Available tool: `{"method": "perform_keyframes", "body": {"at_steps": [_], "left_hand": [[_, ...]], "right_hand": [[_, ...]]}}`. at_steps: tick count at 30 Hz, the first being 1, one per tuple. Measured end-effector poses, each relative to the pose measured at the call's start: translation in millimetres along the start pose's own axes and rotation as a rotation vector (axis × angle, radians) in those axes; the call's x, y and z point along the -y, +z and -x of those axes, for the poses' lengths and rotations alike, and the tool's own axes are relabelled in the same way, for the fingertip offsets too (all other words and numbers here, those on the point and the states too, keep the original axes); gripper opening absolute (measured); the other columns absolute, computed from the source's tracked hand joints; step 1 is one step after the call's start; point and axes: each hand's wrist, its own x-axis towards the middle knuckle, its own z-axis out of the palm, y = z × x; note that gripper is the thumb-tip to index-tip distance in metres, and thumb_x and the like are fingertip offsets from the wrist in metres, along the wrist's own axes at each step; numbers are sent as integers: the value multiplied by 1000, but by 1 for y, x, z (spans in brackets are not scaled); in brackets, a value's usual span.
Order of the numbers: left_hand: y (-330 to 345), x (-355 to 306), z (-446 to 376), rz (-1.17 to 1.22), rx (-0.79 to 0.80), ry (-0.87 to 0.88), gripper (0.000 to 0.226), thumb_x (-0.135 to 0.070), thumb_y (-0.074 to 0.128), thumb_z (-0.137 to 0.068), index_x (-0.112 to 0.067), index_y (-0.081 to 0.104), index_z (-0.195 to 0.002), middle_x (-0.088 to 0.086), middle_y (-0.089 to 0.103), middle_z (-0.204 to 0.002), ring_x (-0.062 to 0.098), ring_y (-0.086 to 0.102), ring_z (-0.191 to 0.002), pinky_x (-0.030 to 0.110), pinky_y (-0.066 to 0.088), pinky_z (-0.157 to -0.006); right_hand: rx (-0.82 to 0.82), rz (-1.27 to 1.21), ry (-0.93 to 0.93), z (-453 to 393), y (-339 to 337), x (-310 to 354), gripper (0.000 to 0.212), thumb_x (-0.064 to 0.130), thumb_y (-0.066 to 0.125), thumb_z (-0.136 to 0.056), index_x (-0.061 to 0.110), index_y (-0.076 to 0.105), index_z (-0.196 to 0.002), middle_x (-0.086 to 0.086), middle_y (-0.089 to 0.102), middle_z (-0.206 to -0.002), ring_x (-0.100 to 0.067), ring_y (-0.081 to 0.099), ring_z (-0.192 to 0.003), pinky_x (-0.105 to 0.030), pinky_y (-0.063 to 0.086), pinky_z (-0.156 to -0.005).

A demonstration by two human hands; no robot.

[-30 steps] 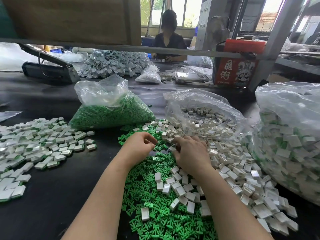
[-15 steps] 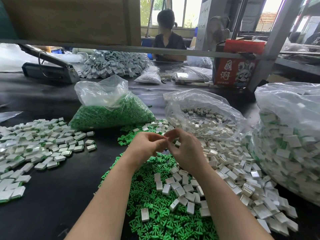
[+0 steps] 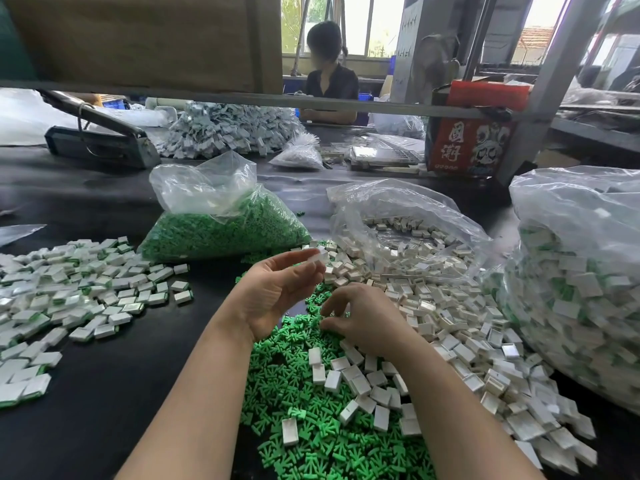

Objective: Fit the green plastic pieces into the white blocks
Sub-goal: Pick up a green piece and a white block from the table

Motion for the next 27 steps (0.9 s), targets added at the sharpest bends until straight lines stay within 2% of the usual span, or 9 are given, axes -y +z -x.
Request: {"method": "perform_keyframes", "body": {"at_steps": [2,5,7,9,14,17,21,24,27], "left_hand": [[-1,0,-1,18,-1,-3,30,-6,73,-70,-7,74,-100,13,75,-91,15,73,-76,21,57,-61],[-1,0,-2,24,10,-2,21,-11,75,-70,-10,79,-90,11,76,-88,14,73,-72,20,57,-59],[-1,0,-3,2,14,1,19,-21,77,-68,-12,80,-85,10,76,-88,14,72,-72,21,57,-59],[0,1,-4,-9,1,2,21,-26,76,-69,-11,79,-83,12,75,-91,16,72,-74,23,57,-61],[1,2,-6,12,-96,23,20,-19,74,-69,-7,75,-85,12,76,-85,15,72,-68,23,57,-56],[1,3,-7,-15,-138,17,26,-18,75,-70,-6,71,-93,8,74,-77,12,69,-62,21,55,-53],[3,6,-8,-29,-139,5,24,-20,77,-66,-10,71,-87,3,72,-72,8,66,-58,18,53,-52],[4,8,-10,-63,-126,16,28,-26,77,-67,-10,69,-88,1,71,-72,10,66,-62,20,55,-56],[7,11,-11,-67,-114,39,34,-22,74,-69,-3,65,-95,11,75,-85,18,73,-74,25,58,-63]], "right_hand": [[-14,-63,2,1,0,-1,12,35,78,-79,31,73,-89,13,67,-88,-2,61,-80,-22,49,-72],[-63,-166,4,1,-2,-2,3,28,76,-82,29,74,-83,13,70,-84,0,62,-77,-21,50,-73],[-94,-242,8,2,-3,-1,6,28,76,-82,32,72,-79,11,71,-83,-1,62,-74,-20,50,-68],[-142,-383,18,4,-5,1,11,25,77,-82,32,71,-77,5,72,-80,-9,65,-71,-27,55,-67],[-217,-838,56,8,-11,2,8,11,75,-81,14,74,-88,-5,75,-83,-14,71,-75,-20,56,-68],[-197,-997,107,8,-12,-1,16,6,73,-83,11,74,-98,-6,76,-90,-11,70,-77,-19,52,-65],[-173,-1176,113,7,-14,-2,18,-5,65,-85,7,73,-95,-10,75,-91,-16,69,-79,-22,55,-69],[-166,-1245,111,7,-15,-2,14,-5,63,-86,5,70,-94,-8,72,-84,-16,66,-76,-24,55,-69],[-144,-1311,122,6,-16,-1,10,-3,60,-90,2,63,-98,-11,69,-85,-15,62,-70,-26,53,-68]]}}
